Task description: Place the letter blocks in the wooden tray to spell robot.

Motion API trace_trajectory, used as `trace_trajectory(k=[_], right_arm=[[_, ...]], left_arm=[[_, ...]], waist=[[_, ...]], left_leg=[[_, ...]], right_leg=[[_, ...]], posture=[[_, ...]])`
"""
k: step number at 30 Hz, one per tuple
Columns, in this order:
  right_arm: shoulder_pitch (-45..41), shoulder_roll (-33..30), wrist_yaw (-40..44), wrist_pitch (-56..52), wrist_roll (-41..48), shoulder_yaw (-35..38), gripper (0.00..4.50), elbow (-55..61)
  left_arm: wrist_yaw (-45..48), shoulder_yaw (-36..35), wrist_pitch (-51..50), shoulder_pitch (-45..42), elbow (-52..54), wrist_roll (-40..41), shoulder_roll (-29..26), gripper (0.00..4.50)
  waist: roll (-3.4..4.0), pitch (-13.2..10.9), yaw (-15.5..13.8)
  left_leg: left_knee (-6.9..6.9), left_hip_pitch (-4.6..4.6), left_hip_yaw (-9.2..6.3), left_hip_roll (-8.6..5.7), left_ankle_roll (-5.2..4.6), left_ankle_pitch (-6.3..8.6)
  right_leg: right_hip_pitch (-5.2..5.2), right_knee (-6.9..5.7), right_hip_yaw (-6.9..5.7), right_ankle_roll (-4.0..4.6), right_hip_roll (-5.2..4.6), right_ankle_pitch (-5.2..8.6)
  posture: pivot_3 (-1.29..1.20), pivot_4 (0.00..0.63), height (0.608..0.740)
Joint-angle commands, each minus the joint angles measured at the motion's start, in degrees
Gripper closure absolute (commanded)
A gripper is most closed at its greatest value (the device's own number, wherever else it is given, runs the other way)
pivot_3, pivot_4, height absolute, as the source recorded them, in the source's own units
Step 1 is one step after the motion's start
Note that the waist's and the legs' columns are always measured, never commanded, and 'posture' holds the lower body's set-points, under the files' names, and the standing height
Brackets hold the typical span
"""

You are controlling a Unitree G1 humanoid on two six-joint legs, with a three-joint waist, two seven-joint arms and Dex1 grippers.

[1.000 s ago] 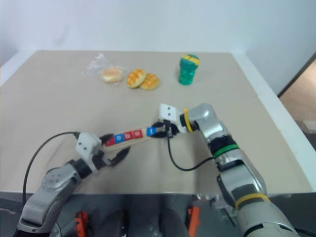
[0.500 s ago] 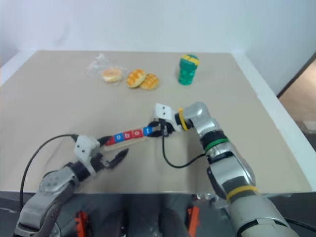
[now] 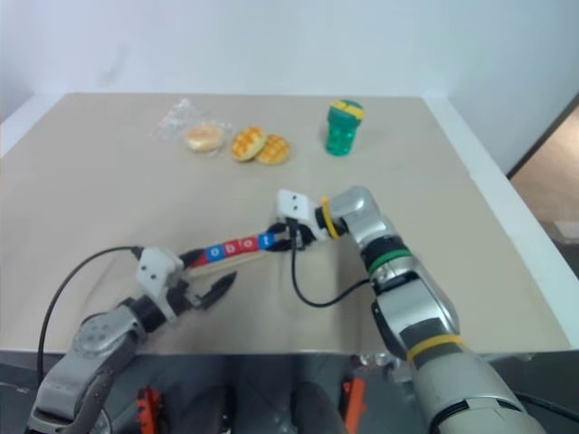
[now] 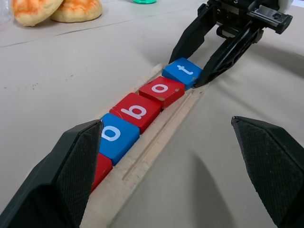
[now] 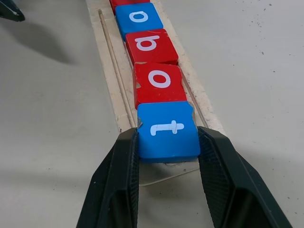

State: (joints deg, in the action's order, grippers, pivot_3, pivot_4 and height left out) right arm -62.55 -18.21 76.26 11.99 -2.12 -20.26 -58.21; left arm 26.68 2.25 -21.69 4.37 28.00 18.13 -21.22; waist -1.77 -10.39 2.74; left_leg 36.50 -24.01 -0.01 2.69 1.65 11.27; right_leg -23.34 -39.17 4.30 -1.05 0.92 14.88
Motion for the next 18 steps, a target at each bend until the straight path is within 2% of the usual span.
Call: trace_trajectory(k=[1, 18], right_arm=[[-2.5, 0.3, 0.8, 1.1, -0.5, 1.6, 2.80, -1.3], [-3.6, 0.8, 4.0, 4.4, -0.5, 2.5, 2.80, -3.2]], left_arm=[[0.3, -0.6, 0.4, 0.2, 3.1, 1.6, 0.4, 0.00], [-0.2, 0.4, -0.1, -0.4, 2.7, 1.6, 0.8, 0.00]], waist=[[0.00, 0.0, 0.0], [0.00, 0.0, 0.0]], left_leg=[[0.00, 0.00, 0.00, 0.00, 0.00, 0.00], [-0.01, 0.00, 0.00, 0.00, 0.00, 0.00]], right_leg=[[0.00, 0.00, 0.00, 0.00, 0.00, 0.00], [0.00, 0.00, 0.00, 0.00, 0.00, 0.00]], posture=[[0.00, 0.150, 0.740], [0.00, 0.150, 0.740]])
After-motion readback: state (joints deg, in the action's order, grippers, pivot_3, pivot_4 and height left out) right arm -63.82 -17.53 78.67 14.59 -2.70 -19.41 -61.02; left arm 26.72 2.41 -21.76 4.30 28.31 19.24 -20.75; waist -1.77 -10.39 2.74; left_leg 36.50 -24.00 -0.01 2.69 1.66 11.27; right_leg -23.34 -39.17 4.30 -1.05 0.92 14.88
